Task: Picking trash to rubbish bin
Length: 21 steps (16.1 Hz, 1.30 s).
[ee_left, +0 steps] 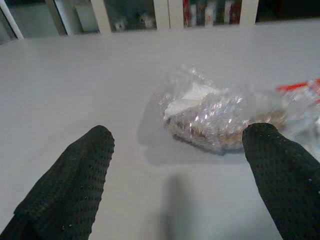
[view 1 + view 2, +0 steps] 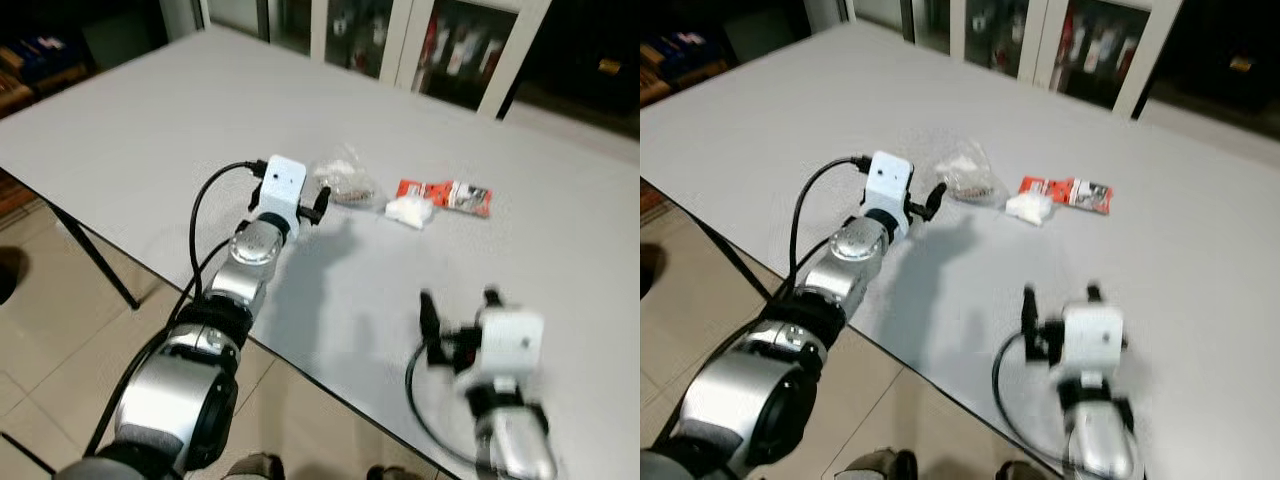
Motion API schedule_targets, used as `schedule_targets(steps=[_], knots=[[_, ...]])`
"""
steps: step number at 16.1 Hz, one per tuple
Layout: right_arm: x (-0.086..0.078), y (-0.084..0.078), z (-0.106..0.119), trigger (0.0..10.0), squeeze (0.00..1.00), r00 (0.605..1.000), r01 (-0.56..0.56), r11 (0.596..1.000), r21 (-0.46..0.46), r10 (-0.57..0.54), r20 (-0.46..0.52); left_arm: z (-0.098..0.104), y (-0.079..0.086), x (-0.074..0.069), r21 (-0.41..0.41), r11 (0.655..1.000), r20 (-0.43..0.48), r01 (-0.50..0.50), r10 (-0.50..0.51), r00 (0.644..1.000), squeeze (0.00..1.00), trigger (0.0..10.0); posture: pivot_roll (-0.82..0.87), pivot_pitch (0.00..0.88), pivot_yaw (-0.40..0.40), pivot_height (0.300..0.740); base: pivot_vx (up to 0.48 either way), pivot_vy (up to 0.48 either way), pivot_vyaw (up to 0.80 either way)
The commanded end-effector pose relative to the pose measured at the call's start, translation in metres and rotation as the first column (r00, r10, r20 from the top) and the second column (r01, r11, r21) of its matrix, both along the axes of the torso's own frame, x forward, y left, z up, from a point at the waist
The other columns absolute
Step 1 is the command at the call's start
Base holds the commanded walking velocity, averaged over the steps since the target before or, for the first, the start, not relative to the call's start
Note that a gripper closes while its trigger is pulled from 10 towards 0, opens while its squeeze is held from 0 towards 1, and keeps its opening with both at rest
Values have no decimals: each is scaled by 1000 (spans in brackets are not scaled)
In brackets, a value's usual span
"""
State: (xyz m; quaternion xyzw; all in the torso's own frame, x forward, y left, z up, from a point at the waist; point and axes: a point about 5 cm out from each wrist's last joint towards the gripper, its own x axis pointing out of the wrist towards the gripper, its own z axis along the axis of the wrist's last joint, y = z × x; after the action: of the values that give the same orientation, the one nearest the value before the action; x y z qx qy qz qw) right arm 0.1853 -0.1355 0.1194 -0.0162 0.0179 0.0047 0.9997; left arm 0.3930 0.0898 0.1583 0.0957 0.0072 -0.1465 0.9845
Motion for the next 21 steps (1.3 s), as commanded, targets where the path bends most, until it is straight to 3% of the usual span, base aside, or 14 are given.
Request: schedule_targets(steps=[1,6,14,21], knots=[[-2,3,4,10000,0,1000,-16,1000,21,16,5,0,-4,1,26,1000,-7,18,-18,1000,0,10000,-27,249,13,740,0,0,0],[-16,9,1,10000,0,998,-40,998,45,42,-42,1,-14,2,27,999,-18,45,-44,999,0,10000,-67,278,27,740,0,0,0],[-8,25,2,10000,0,977,-202,977,74,206,-52,16,-13,6,71,997,57,40,-44,997,0,10000,-57,275,27,740,0,0,0],[-10,27,3,10000,0,977,-204,977,59,207,-56,20,-10,8,70,996,71,50,-55,996,0,10000,-71,282,30,740,0,0,0]])
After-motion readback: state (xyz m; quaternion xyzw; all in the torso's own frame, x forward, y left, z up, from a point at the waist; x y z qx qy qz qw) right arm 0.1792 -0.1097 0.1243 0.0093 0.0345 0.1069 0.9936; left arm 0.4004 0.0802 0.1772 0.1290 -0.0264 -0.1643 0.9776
